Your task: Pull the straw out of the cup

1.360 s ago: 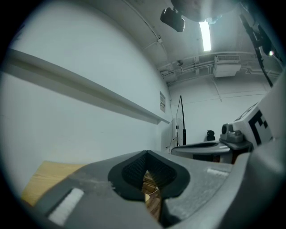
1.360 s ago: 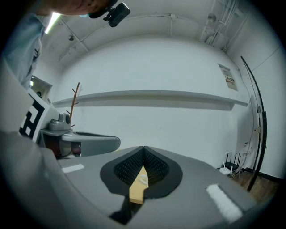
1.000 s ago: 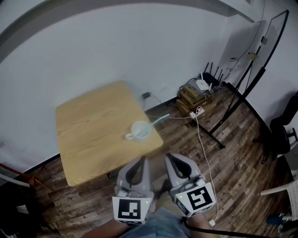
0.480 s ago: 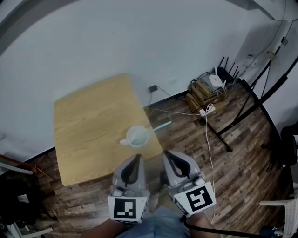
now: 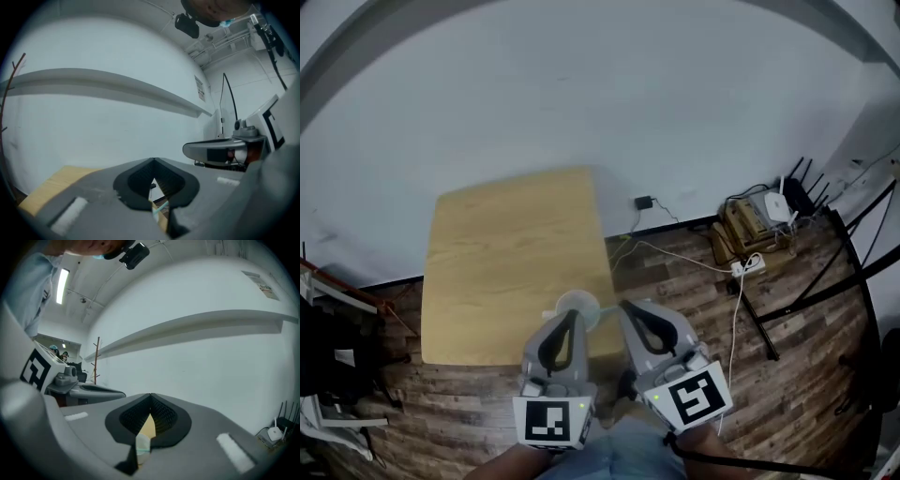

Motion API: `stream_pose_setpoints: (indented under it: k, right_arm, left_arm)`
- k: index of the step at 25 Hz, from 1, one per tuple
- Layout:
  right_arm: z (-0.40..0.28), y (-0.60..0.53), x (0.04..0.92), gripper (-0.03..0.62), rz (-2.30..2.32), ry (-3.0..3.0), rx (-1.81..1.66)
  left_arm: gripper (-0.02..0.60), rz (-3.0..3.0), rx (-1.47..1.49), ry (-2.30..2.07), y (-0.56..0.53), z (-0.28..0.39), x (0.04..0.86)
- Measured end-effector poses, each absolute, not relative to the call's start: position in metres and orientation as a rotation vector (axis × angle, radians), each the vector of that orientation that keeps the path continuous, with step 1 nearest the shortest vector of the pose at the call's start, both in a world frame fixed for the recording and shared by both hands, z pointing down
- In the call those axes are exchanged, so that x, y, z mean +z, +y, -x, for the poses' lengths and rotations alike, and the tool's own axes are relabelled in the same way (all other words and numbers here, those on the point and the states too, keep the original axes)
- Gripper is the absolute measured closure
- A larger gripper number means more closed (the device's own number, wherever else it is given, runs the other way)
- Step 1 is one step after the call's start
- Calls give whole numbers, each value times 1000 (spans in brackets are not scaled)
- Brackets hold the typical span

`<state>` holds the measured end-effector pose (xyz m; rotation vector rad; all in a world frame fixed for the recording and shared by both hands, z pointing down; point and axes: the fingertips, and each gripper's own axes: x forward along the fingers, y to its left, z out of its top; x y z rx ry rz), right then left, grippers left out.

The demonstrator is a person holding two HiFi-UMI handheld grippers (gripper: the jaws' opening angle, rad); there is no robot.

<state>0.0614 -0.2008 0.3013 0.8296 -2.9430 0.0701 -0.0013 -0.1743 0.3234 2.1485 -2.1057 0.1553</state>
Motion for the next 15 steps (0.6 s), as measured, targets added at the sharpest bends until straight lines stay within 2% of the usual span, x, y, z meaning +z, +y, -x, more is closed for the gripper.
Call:
stream_pose_setpoints:
  k: [15]
  right_arm:
    - [-27,-238,310,586,-427,-2977,-63]
  left_arm:
    - [561,-1875,4,-2258,-193,36,325]
